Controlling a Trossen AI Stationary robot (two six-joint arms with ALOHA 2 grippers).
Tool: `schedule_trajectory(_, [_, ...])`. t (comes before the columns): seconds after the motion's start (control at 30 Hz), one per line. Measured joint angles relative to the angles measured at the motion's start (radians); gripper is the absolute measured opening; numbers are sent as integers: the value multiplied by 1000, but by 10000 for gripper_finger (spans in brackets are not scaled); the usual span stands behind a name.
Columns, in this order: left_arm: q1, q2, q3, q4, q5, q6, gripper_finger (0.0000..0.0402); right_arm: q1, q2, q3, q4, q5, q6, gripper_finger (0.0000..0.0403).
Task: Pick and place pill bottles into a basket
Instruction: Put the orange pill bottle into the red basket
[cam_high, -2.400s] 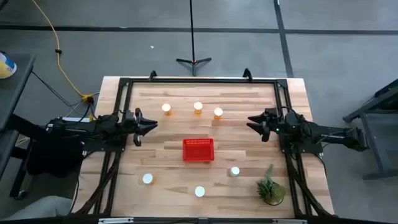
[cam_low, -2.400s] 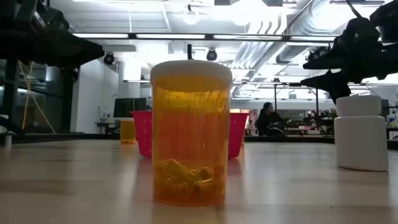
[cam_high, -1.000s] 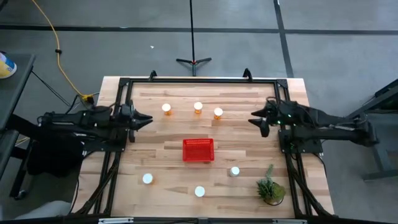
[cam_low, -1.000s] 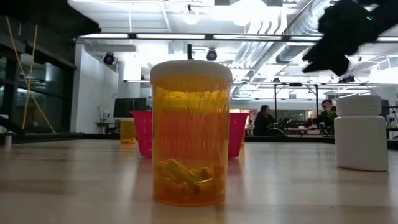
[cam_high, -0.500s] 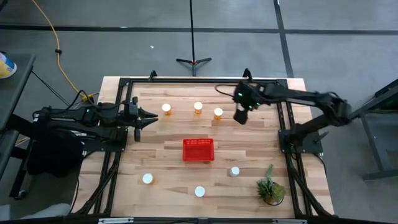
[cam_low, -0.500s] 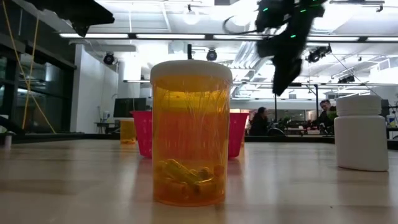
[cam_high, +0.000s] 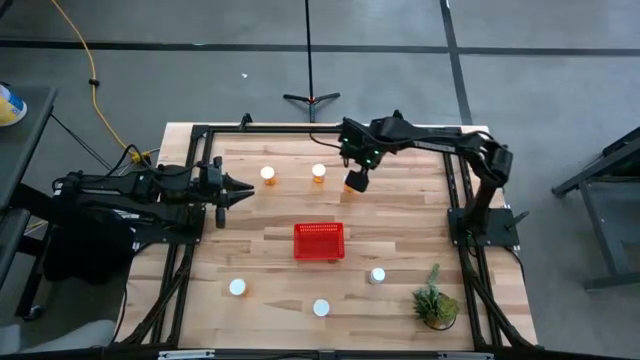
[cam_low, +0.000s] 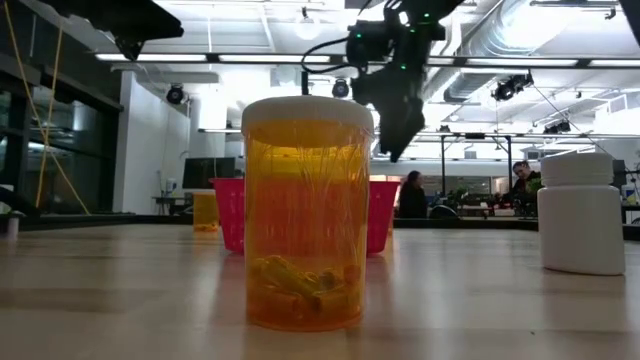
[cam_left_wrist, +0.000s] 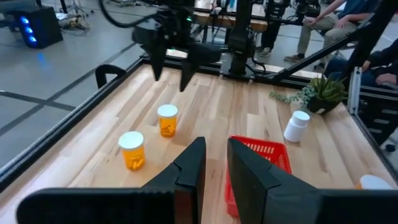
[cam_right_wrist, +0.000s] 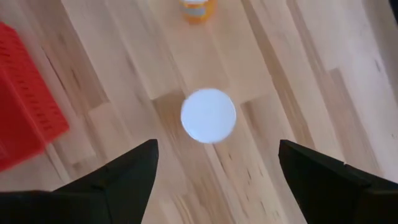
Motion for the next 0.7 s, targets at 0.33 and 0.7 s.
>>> schedule_trajectory(0.33, [0, 0, 0, 5, 0, -23, 104, 2, 81, 83, -53, -48, 56, 324])
schedule_trajectory(0.7, [0, 0, 0, 6, -1, -29, 104, 2, 82, 83, 1, -40, 106, 323])
